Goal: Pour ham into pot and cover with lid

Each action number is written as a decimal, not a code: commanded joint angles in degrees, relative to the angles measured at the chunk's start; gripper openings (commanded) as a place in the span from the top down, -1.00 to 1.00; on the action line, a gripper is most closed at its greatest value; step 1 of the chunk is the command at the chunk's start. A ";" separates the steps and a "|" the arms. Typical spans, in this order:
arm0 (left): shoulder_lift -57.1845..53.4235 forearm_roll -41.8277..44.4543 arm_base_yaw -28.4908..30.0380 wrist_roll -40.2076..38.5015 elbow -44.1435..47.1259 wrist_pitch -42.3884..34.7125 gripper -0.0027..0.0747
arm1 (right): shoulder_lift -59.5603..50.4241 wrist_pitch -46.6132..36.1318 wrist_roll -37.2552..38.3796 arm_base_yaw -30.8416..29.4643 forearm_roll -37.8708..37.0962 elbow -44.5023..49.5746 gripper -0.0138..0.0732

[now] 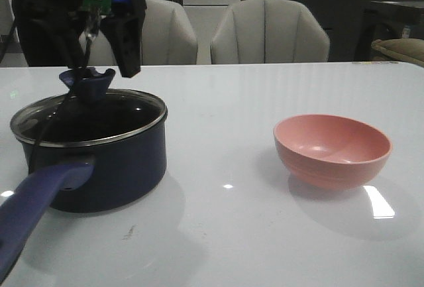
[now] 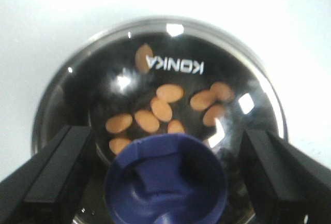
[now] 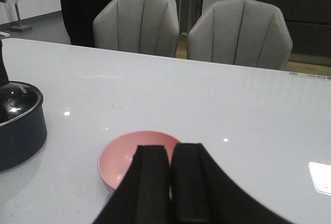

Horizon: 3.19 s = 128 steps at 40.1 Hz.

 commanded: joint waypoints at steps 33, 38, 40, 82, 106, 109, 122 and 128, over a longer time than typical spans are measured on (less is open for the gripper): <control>-43.24 -0.77 -0.42 0.01 26.65 -13.89 -0.57 | 0.46 -4.69 -0.57 -0.01 0.06 -1.55 0.31; -52.35 -0.77 -0.42 0.01 35.60 -18.96 -0.57 | 0.46 -4.69 -0.57 -0.01 0.06 -1.55 0.31; -55.86 -0.77 -0.42 0.01 39.20 -21.11 -0.57 | 0.46 -4.69 -0.57 -0.01 0.06 -1.55 0.31; -104.81 -1.78 -0.42 -0.09 74.83 -40.26 0.63 | 0.46 -4.69 -0.57 -0.01 0.06 -1.55 0.31; -104.81 -0.72 0.88 -0.09 76.28 -40.53 0.63 | 0.46 -4.69 -0.57 -0.01 0.06 -1.55 0.31; -105.07 -0.72 4.44 -0.09 78.55 -42.98 0.63 | 0.46 -4.69 -0.57 -0.01 0.06 -1.55 0.31; -109.86 -0.32 20.39 -0.09 94.84 -67.71 0.63 | 0.46 -4.69 -0.57 -0.01 0.06 -1.55 0.31; -109.99 -0.32 21.12 -0.22 99.94 -72.23 0.64 | 0.46 -4.71 -0.57 -0.01 0.06 -1.55 0.31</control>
